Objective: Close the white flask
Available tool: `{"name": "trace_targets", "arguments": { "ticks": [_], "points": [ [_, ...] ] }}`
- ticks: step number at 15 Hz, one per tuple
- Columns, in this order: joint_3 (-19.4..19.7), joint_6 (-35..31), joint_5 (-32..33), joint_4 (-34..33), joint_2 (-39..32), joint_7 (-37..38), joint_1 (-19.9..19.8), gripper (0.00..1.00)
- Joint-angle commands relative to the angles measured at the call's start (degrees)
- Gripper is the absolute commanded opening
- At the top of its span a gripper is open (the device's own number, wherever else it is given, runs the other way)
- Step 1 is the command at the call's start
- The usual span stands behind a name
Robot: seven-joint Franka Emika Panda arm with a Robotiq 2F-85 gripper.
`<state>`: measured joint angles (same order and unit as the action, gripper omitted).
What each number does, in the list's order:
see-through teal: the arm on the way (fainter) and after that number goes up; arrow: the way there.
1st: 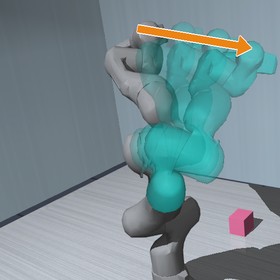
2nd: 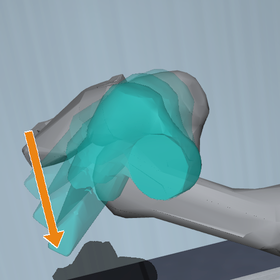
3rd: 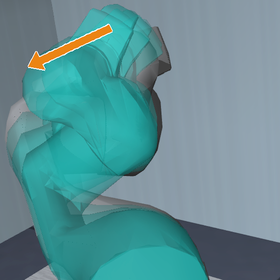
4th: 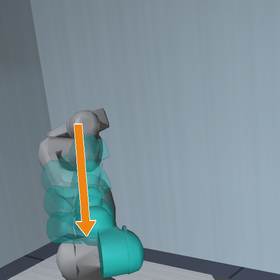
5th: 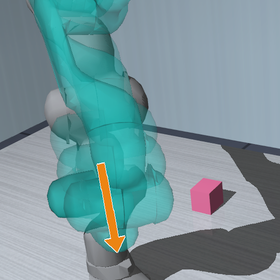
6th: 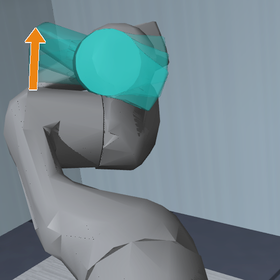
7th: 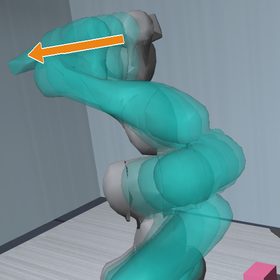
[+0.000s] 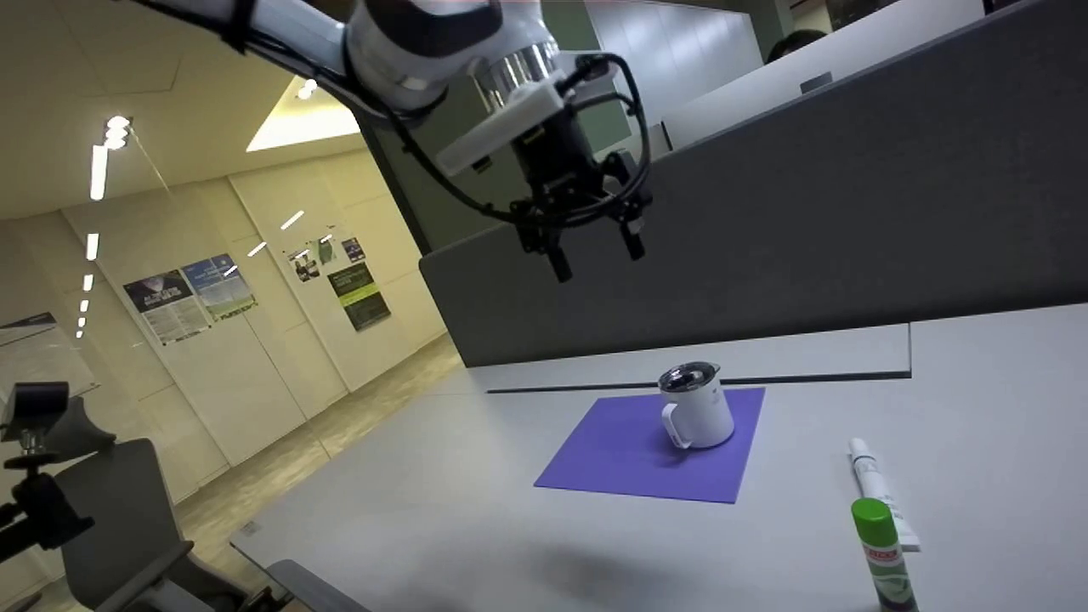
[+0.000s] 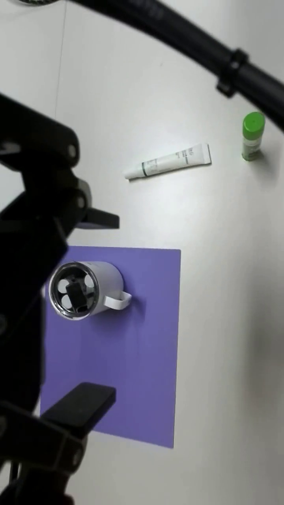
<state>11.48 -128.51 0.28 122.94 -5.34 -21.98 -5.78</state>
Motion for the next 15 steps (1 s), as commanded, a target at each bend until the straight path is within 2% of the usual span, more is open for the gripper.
{"name": "trace_targets", "arguments": {
  "ticks": [1,4,5,6,9,15],
  "points": [
    [-1.93,4.23,2.92,-14.59,-12.56,0.09,-1.52,1.00],
    [-2.76,5.80,6.13,-24.28,-20.34,1.33,-1.95,1.00],
    [-2.80,8.52,5.21,-27.44,-22.50,4.73,-2.00,1.00],
    [-3.66,3.80,5.28,-19.37,-17.55,1.44,-2.61,1.00],
    [-3.82,6.37,5.41,-25.15,-21.93,3.08,-2.73,1.00],
    [-3.80,7.03,5.40,-26.14,-22.34,3.36,-2.83,1.00]
  ]
}}
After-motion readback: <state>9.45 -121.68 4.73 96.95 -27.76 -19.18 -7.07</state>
